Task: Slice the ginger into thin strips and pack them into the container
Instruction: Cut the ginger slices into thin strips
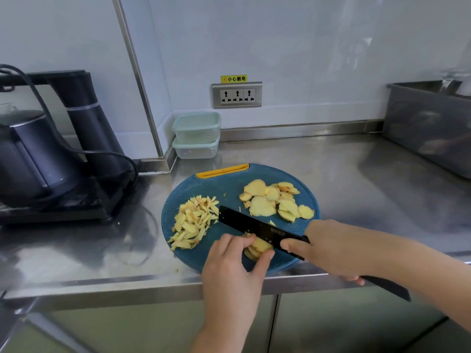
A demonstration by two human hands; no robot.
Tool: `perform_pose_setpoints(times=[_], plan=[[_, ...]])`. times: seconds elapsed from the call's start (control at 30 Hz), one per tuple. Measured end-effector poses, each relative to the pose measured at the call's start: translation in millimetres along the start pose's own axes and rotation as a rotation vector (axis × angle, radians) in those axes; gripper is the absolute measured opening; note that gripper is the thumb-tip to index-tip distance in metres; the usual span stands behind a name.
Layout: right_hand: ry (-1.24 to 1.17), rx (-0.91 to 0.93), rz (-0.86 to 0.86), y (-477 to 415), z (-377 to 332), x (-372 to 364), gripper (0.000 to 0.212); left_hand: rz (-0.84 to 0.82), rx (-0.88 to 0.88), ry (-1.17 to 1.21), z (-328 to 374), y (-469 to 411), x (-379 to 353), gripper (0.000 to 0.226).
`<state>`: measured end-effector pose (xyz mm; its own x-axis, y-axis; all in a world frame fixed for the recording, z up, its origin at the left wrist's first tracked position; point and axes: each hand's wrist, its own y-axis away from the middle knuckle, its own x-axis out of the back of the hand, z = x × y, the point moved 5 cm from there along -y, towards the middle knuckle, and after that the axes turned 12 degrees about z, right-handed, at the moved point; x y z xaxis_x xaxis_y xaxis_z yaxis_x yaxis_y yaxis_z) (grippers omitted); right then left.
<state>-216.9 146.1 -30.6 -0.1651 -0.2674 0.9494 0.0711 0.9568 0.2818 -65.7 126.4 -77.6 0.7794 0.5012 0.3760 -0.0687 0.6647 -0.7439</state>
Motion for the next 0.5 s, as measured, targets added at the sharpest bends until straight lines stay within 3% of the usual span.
perform_pose_setpoints(times=[0.07, 0.27, 0.37, 0.5], plan=[[-0.045, -0.057, -0.02, 0, 7, -2, 0.037, -0.001, 0.003, -0.001, 1, 0, 1, 0.03], [-0.259, -0.177, -0.045, 2, 14, -1, 0.055, -0.008, 0.012, -0.006, 3, 2, 3, 0.028], [-0.143, -0.14, -0.002, 4, 7, 0, 0.056, -0.027, 0.006, -0.037, 5, 2, 2, 0.028], [-0.024, -0.004, 0.119, 10, -4, -1, 0.039, -0.049, 0.05, -0.013, 3, 0, 1, 0.029]])
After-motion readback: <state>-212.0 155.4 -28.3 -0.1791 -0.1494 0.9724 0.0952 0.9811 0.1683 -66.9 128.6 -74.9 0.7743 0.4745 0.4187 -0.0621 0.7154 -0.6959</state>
